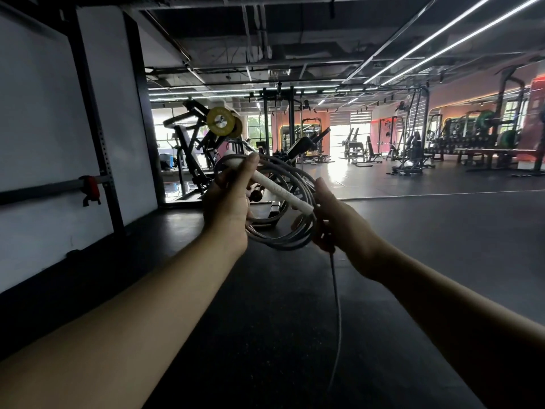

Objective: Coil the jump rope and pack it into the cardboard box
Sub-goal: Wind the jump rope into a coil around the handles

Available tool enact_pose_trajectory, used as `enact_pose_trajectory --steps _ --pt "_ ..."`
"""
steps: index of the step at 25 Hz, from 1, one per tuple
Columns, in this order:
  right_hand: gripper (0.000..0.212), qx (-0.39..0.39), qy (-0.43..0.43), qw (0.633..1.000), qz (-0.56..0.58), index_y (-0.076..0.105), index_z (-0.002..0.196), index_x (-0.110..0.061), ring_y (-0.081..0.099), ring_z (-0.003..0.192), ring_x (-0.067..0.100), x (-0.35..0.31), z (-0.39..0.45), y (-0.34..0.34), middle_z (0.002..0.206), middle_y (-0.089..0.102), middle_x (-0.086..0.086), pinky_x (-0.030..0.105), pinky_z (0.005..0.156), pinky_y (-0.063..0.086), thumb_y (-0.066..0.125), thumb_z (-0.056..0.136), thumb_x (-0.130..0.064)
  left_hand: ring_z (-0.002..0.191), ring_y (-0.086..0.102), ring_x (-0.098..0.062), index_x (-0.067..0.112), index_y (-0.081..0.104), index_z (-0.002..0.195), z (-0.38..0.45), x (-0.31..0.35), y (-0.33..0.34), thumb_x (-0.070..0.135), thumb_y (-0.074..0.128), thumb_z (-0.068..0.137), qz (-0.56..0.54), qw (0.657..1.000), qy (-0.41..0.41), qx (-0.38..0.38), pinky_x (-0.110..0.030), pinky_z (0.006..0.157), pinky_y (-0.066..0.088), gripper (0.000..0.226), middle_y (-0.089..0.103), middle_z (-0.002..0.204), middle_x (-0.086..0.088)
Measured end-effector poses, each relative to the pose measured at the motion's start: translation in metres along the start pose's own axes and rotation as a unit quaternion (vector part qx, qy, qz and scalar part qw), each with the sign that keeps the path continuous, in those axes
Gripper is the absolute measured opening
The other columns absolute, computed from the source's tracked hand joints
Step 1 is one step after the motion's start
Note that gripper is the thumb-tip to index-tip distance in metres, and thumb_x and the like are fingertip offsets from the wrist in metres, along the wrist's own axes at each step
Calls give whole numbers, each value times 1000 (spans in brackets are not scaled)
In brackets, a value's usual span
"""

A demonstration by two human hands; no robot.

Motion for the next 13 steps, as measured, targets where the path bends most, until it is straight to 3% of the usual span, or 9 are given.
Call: enact_pose_trajectory --steps 1,3,5,7,9,11,13 --pt "81 3 -8 1000 24 61 123 -7 44 60 23 0 -2 8 85 62 28 23 49 34 42 88 -77 50 44 -7 29 69 76 0 -3 0 63 79 72 -9 999 -9 33 -23 49 37 36 56 64 8" --pt "57 49 -14 994 97 66 115 -16 54 50 16 -2 -5 21 76 71 19 19 45 35 50 92 -65 46 45 -5 28 72 83 -7 -9 2 64 78 73 -30 997 -25 70 -22 47 39 38 59 65 10" --pt "48 109 -7 985 136 66 86 -9 50 41 5 2 -6 29 60 64 7 16 41 36 55 96 -54 37 43 -2 25 75 89 -12 -17 3 62 78 74 -51 995 -34 84 -21 45 41 40 63 65 10" --pt "50 130 7 980 150 58 71 -9 37 39 6 9 -5 35 49 47 -3 18 39 31 58 97 -51 38 44 -1 24 76 92 -15 -23 1 63 78 74 -67 994 -38 74 -24 51 44 43 71 75 7" --pt "46 130 20 977 165 66 75 -6 32 40 5 9 -7 37 47 39 -7 17 39 28 61 97 -46 53 51 -3 26 77 91 -15 -29 -1 65 78 72 -81 994 -56 44 -27 57 46 43 74 84 9" --pt "45 128 26 978 161 73 92 3 38 39 1 7 -5 34 43 45 -9 15 40 31 61 98 -41 67 55 -7 26 78 95 -11 -33 -3 63 79 72 -87 992 -89 -9 -27 60 47 43 76 90 12" --pt "39 122 29 981 148 72 92 0 44 38 -1 3 -2 28 41 50 -11 12 39 33 61 99 -37 69 60 -9 23 76 100 -5 -31 -8 54 81 76 -80 987 -116 -78 -28 61 50 40 74 91 8"
Point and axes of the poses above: each hand's wrist, its own z-axis towards the middle knuckle, its own y-axis out of the palm, x = y × z, the point moved 5 cm from there along z, towards the middle knuckle
